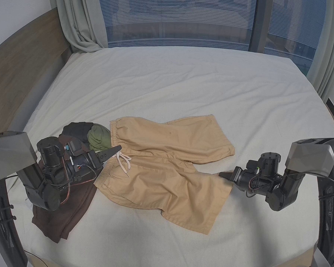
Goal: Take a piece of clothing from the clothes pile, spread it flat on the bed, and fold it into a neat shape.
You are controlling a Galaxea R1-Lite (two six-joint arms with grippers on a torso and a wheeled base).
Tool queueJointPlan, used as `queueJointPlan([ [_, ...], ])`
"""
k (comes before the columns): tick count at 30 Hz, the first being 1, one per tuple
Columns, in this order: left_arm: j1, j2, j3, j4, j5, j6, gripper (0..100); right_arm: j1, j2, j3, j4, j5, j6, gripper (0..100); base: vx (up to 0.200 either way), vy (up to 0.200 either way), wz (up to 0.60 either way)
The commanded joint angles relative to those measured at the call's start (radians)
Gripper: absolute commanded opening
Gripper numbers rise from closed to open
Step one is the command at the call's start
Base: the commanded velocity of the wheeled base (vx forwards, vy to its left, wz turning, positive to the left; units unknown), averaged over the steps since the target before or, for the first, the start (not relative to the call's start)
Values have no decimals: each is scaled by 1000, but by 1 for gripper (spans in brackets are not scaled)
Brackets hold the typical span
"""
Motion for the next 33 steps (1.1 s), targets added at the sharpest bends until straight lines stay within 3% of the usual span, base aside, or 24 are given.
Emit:
queueJointPlan([
  [1,-5,2,2,0,0,-1,100,-23,2,-41,-3,-13,-2,0,0,0,0],
  [15,-5,1,-1,0,2,-1,100,-51,79,-198,-3,-41,-17,0,0,0,0],
  [33,-9,13,-1,0,5,1,100,-88,118,-270,-22,-41,-81,0,0,0,0],
])
